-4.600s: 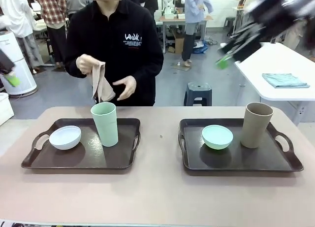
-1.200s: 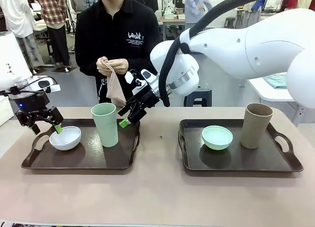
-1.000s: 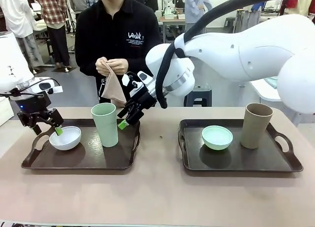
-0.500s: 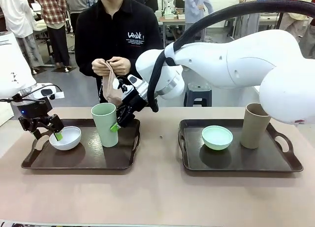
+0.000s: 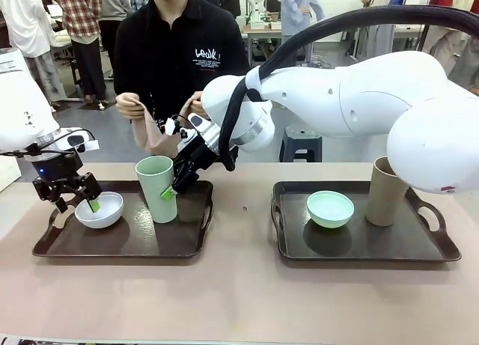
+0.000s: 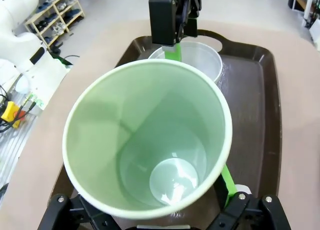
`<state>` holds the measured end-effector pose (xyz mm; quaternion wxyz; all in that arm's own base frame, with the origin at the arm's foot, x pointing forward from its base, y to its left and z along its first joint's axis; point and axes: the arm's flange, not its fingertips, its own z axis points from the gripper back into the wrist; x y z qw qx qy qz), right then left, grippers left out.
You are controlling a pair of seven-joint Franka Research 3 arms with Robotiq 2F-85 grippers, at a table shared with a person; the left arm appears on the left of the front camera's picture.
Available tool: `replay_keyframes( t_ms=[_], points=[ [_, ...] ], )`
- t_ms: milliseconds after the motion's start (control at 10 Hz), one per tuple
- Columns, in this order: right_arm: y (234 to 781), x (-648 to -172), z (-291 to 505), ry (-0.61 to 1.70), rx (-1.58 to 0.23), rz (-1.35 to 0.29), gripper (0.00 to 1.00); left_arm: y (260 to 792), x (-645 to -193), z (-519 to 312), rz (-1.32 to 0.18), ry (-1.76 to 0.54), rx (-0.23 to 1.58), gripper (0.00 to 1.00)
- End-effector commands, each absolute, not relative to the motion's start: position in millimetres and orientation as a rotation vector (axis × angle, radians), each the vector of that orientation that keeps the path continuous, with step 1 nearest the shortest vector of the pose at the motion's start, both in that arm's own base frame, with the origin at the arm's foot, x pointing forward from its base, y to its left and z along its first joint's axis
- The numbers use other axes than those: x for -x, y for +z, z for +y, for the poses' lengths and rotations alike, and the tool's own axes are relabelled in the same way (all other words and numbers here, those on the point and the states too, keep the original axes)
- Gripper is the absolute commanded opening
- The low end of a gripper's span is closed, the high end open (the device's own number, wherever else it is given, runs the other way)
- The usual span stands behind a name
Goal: Set up a tray with a mat and arrange the tableware.
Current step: Pick up the Picnic Bowl and Reusable plastic cup from the Handle tray in front of the human's position and hold them in the air.
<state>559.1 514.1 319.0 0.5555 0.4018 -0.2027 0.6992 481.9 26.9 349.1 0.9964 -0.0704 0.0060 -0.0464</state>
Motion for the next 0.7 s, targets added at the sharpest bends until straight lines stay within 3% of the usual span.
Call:
replay_keyframes(
  t_ms=[0,500,600],
  points=[
    [317,-565,530,1.631,-0.953,-0.490,1.00,352,-490,28,-0.010,-0.045,0.180,1.00],
    [308,-562,538,1.581,-0.944,-0.561,1.00,351,-495,26,-0.001,-0.004,0.205,1.00],
    [307,-562,537,1.590,-0.947,-0.569,1.00,347,-498,29,0.016,0.013,0.195,0.95]
  ],
)
